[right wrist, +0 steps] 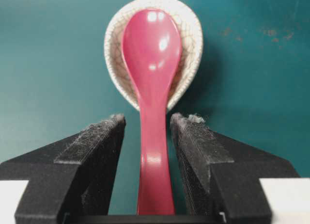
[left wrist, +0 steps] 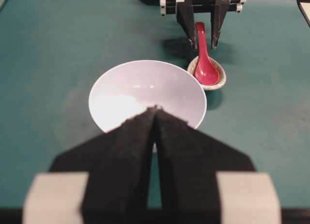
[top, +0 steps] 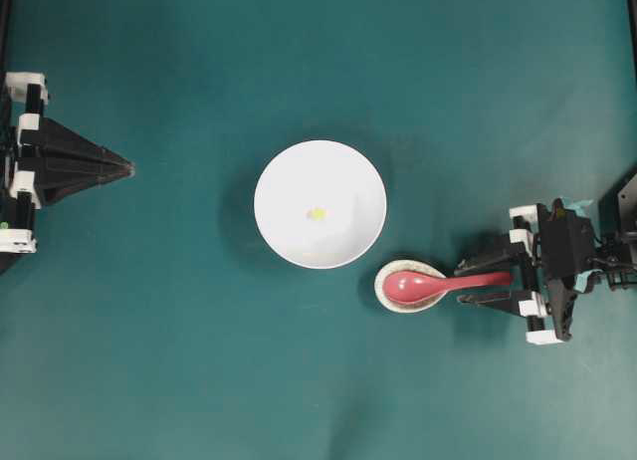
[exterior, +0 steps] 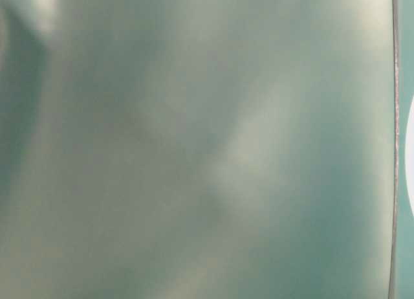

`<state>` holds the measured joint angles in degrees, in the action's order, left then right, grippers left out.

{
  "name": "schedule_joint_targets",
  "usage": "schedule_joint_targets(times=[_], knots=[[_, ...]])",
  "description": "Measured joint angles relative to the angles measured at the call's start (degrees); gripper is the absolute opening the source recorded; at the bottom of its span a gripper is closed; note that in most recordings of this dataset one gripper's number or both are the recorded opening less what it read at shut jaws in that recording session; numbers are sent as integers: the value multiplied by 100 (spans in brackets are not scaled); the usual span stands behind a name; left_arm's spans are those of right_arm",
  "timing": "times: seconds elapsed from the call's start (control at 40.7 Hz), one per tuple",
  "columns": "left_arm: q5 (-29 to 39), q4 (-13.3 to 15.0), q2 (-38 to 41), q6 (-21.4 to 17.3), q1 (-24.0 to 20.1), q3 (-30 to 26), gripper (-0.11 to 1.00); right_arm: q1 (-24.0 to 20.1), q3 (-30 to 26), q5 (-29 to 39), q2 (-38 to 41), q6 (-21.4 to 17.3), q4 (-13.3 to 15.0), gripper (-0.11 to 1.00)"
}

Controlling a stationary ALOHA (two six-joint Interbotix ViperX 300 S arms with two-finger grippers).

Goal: Scoop the yellow hexagonal prism block from the bowl with a spoon using the right arm.

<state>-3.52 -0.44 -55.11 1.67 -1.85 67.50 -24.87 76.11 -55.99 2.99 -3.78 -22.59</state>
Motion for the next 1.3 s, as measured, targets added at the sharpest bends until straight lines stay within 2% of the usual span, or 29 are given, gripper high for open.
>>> schedule_joint_targets(times=[0.491,0.614,0.737,1.081,1.302], knots=[[0,0,0,0,0,0,0,9,9,-62,0,18,9,47],[0,0,0,0,0,0,0,9,9,-62,0,18,0,39],[0,0,0,0,0,0,0,18,0,-62,0,9,0,23],[0,0,0,0,0,0,0,18,-35,-9,-141,62,0,23],[0,0,0,0,0,0,0,158,-62,501,-800,457,0,23]])
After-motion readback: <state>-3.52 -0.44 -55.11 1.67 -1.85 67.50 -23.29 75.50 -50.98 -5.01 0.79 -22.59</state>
